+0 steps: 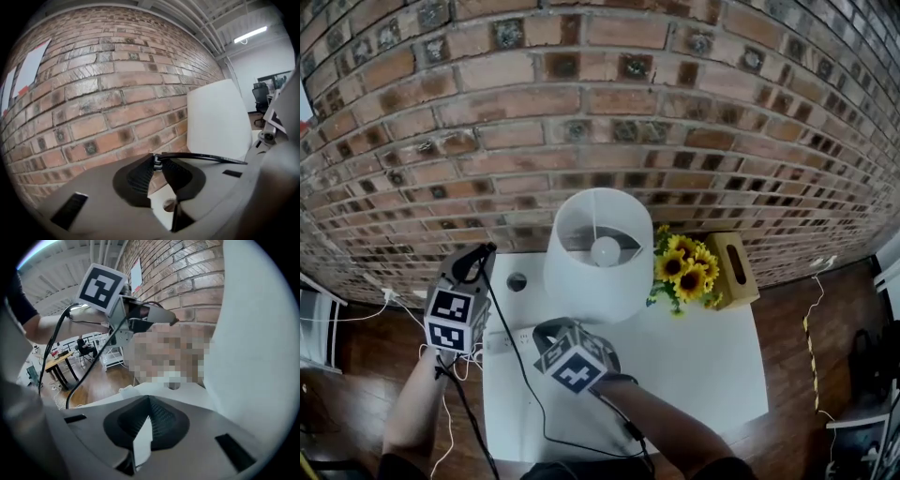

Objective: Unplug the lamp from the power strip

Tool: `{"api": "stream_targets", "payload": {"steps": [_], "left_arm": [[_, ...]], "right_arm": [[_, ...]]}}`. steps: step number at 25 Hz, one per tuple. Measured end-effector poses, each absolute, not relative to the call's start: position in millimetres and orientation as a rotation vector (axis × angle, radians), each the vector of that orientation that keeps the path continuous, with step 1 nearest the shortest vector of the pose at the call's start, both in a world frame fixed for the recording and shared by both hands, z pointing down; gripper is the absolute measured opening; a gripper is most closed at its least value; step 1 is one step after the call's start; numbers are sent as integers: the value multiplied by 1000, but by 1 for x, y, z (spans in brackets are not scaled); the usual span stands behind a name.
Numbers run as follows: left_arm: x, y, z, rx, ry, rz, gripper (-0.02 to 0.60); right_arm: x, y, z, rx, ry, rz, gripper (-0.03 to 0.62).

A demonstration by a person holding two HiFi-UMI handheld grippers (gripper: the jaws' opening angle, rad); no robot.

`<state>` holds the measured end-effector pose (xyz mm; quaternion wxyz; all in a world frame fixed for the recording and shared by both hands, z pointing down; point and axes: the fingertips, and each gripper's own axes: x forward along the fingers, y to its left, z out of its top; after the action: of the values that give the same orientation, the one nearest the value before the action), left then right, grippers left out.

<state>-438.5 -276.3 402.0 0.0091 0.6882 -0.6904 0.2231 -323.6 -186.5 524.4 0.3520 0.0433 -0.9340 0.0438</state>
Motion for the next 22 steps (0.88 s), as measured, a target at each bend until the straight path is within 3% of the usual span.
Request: {"api": "stream_targets", "payload": {"steps": [22], "left_arm": [[-450,-309,601,1892,-1720,871,81]], "right_arm": [[-327,-179,565,-19,-2364,291,-2]]}}
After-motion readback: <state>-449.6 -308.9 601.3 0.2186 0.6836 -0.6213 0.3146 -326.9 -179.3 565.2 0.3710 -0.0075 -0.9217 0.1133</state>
